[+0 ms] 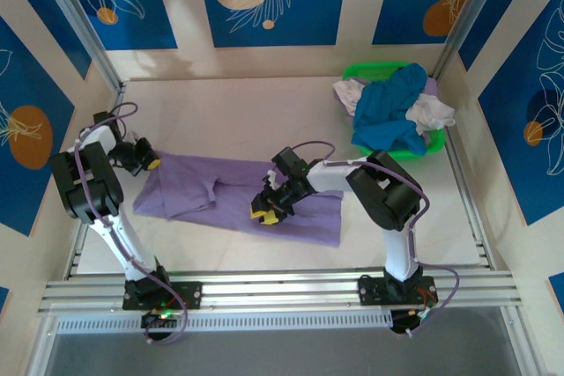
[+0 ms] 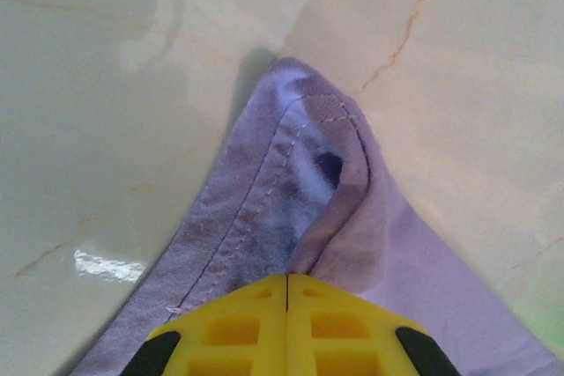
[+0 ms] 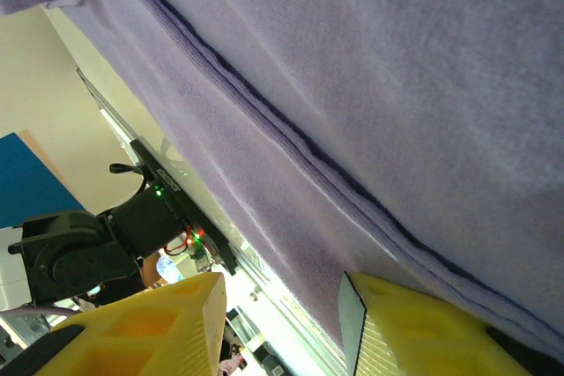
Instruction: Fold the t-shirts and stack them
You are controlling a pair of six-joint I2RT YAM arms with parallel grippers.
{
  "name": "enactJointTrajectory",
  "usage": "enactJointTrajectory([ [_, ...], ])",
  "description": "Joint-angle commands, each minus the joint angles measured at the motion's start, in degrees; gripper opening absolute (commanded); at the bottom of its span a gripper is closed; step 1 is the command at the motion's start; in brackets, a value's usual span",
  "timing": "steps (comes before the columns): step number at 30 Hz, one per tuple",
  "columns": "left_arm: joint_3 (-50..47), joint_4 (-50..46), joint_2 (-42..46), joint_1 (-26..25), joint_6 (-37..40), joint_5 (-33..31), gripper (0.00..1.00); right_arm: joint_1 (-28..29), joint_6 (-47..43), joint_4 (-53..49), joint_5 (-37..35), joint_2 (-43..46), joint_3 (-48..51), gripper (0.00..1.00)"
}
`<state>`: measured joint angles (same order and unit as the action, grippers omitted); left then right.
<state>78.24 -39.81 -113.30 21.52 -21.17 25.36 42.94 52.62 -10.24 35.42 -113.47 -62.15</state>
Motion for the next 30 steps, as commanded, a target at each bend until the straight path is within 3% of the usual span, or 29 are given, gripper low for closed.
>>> enactJointTrajectory([
  [1,3.8,1.0,0.8,0.2,-1.2,-0.1,0.0,0.1,-0.6,-3.7,-5.4,-3.9,2.3,0.41],
  [12,10.6,-5.5,-4.8,0.2,-0.1,-3.1,0.0,0.0,-0.3,-3.8,-5.3,-3.9,1.7,0.41],
  [18,10.5,-4.8,-5.9,0.2,0.7,-2.5,0.28,0.0,-0.2,-3.3,-4.7,-0.9,1.9,0.42],
  [22,10.7,-5.1,-3.1,0.2,1.0,-3.4,0.35,0.0,-0.8,-5.5,-5.6,4.4,0.8,0.43],
  [30,4.3,-5.5,9.9,-1.3,-0.2,-2.5,0.37,-1.5,-5.7,-15.8,-11.2,12.6,-3.0,0.44],
])
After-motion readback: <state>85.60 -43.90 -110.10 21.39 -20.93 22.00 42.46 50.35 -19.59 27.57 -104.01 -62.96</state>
